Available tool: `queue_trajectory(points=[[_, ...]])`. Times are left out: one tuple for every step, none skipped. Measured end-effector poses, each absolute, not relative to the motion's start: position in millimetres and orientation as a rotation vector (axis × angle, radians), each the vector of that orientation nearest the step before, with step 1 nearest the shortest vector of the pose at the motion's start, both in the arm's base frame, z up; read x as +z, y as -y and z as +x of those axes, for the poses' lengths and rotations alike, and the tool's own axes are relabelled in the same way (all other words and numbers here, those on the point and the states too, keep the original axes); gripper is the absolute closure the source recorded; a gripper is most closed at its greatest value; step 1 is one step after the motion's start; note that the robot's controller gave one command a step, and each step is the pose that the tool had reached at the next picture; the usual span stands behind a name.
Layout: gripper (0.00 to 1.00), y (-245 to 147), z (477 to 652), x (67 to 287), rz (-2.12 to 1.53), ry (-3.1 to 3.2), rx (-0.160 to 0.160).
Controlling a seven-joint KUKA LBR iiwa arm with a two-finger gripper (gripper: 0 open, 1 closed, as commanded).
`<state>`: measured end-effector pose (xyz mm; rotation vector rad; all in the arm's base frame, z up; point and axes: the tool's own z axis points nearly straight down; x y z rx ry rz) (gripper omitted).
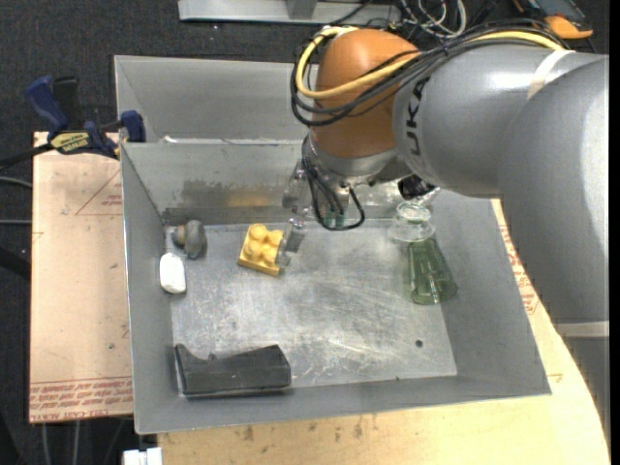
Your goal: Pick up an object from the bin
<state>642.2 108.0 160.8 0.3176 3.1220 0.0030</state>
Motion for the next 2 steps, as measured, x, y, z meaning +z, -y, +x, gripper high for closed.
queue_trajectory(points=[[0.0, -112.9, 644.2, 79.9, 0.136, -3.133, 0.003], [1.0, -112.4, 644.9, 82.6, 0.132, -3.131, 0.004]])
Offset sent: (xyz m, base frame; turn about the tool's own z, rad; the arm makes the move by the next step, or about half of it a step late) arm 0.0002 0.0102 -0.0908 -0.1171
